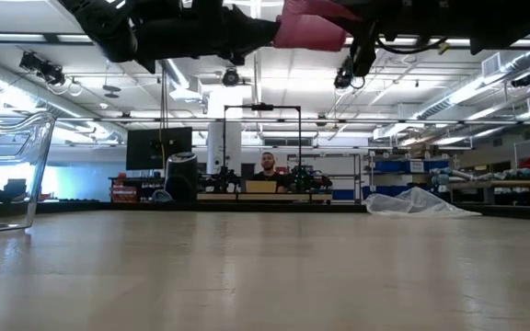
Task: Roll bandage
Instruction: Roll the pink bandage
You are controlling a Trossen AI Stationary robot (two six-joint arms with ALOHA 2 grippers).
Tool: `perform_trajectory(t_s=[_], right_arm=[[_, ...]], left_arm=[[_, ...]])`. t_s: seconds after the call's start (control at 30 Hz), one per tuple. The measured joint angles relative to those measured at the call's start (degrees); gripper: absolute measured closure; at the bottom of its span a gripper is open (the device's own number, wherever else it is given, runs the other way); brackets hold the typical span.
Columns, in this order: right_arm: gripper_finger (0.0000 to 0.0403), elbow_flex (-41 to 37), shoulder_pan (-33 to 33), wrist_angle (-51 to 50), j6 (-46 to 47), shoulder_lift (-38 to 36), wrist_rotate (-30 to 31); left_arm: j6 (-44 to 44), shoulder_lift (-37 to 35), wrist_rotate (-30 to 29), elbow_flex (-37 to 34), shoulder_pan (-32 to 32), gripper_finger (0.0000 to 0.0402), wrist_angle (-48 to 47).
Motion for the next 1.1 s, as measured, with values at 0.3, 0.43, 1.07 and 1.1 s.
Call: perform_trajectory(t_s=[0.3,0.43,1.07,1.1], right_arm=[[0.0399,0.02,-0.45,1.70,-0.11,-0.76,0.48],[0.0399,0.02,-1.58,1.84,1.01,-1.19,1.44],[0.0246,0.02,-5.29,2.54,10.76,-1.16,6.80],[0.0238,0.02,-5.29,2.81,11.30,-1.16,6.87]], left_arm=[[-1.01,-1.22,0.94,-3.69,0.26,0.0383,0.07],[-2.52,-1.22,0.70,-5.79,-0.02,0.0383,1.79],[-2.79,-1.20,-0.06,-6.56,-5.89,0.0383,-2.24],[-2.95,-1.20,-0.20,-6.56,-6.02,0.0383,-2.30]])
